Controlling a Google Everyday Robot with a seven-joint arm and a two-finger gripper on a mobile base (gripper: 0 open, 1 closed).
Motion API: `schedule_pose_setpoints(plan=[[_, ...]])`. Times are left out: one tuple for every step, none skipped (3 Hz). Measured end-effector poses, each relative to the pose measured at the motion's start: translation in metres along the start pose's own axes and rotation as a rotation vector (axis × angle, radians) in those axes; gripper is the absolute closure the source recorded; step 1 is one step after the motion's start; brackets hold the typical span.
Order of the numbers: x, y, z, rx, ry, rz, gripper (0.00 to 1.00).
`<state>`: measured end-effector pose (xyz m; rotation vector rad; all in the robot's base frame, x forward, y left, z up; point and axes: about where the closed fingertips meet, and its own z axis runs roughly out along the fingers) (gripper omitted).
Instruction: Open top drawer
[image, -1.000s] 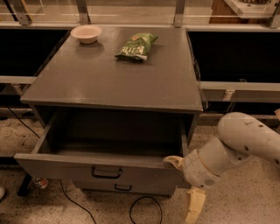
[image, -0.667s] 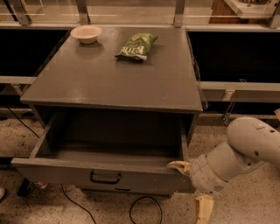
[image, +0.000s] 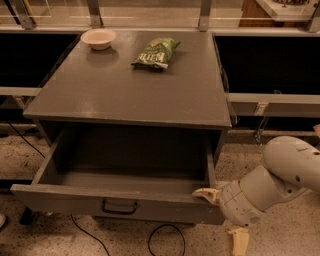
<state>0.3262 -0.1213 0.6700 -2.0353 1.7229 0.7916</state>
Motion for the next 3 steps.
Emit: schedule_pose_setpoints(plan=[[-0.003, 0.007, -0.002, -0.010, 0.005, -0.017, 0.00], [0.002, 0.038, -0.011, -0.040, 0.029, -0.029, 0.00], [0.002, 0.038, -0.011, -0.040, 0.029, -0.029, 0.00]])
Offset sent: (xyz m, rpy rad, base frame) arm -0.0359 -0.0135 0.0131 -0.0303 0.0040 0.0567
